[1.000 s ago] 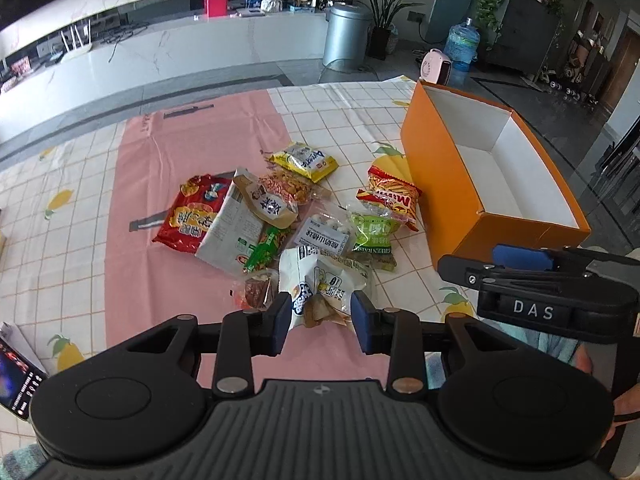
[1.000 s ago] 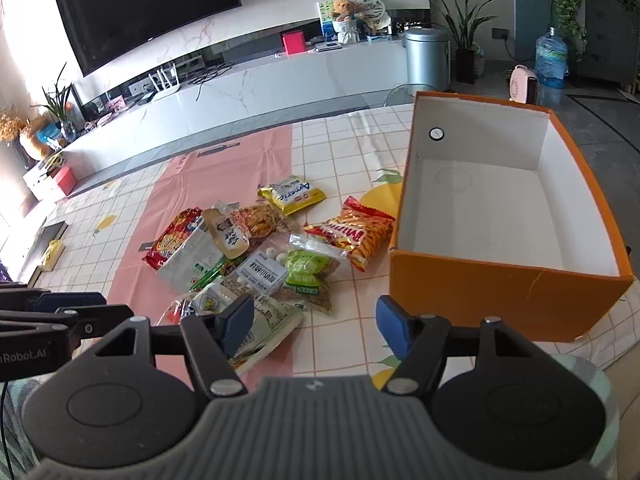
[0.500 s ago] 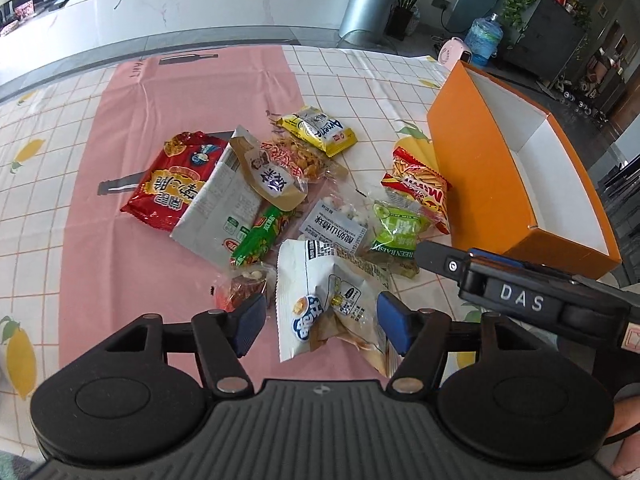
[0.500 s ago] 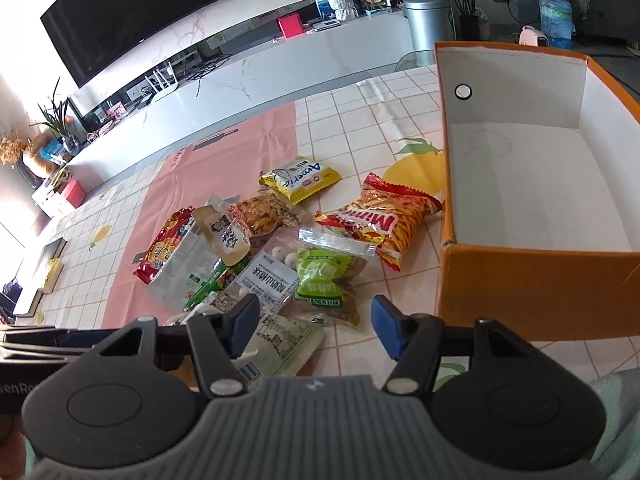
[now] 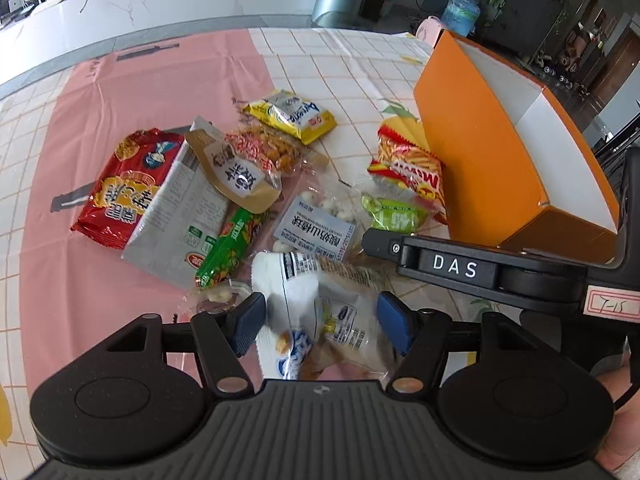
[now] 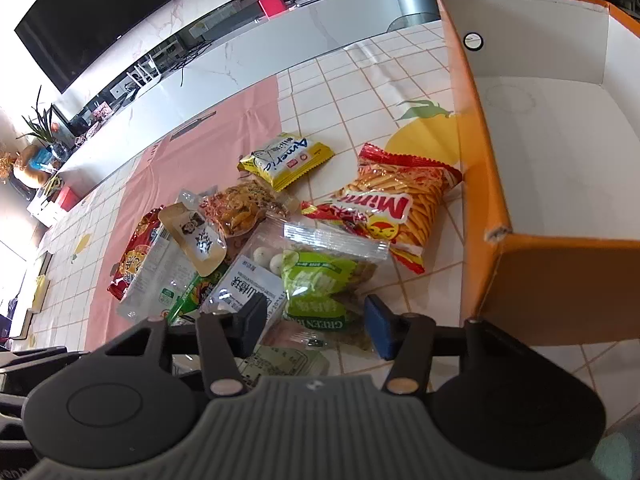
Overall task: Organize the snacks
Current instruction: 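Grasp the white chip bag with the left tool while the right tool grasps the green snack bag, then carry both bags into the orange box and open both tools, then move both tools back over the snack pile, then grasp the small brown snack packet with the left tool while the right tool grasps the quail-egg pack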
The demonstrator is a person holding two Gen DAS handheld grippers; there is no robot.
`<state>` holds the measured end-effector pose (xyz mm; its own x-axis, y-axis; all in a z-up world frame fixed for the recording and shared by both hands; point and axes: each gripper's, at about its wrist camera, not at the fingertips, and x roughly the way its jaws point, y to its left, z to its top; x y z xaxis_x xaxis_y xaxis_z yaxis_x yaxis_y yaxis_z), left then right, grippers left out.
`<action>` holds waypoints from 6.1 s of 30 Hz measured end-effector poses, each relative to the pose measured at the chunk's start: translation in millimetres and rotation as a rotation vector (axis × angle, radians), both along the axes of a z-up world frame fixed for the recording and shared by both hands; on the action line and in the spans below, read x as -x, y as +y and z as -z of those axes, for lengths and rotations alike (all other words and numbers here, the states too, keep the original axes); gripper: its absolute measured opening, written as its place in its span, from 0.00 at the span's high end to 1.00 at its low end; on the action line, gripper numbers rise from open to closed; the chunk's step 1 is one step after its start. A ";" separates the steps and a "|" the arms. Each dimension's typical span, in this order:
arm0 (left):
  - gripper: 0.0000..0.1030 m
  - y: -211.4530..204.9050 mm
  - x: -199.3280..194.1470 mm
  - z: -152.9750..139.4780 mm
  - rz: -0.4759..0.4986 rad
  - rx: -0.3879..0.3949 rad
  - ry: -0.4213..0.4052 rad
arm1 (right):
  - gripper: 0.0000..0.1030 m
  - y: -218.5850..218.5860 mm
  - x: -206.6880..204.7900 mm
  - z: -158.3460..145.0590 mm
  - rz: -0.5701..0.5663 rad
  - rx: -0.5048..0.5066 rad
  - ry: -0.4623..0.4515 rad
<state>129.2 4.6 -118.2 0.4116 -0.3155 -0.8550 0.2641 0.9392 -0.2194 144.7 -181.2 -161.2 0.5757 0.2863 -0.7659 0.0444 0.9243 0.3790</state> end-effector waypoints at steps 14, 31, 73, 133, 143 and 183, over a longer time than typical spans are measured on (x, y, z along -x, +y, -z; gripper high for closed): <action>0.40 -4.0 0.0 16.0 0.000 0.098 0.094 | 0.69 -3.5 6.9 3.5 -0.043 0.032 -0.003; 0.62 2.1 38.0 -64.4 -0.046 0.019 -0.107 | 0.75 -18.7 54.1 -67.3 -0.086 0.030 -0.166; 0.49 -225.1 -56.3 -49.7 0.452 -0.226 -0.180 | 0.97 -209.0 12.2 -73.5 -0.022 0.243 0.047; 0.61 -49.4 14.6 -122.8 0.126 -0.102 -0.200 | 0.57 -137.4 50.2 -142.0 -0.007 0.342 -0.218; 0.53 11.2 43.3 -115.7 0.053 -0.177 -0.230 | 0.51 -52.0 77.3 -134.1 -0.069 0.107 -0.236; 0.33 60.0 -31.3 34.5 -0.115 -0.031 0.119 | 0.23 58.5 -42.0 9.3 -0.018 0.116 0.083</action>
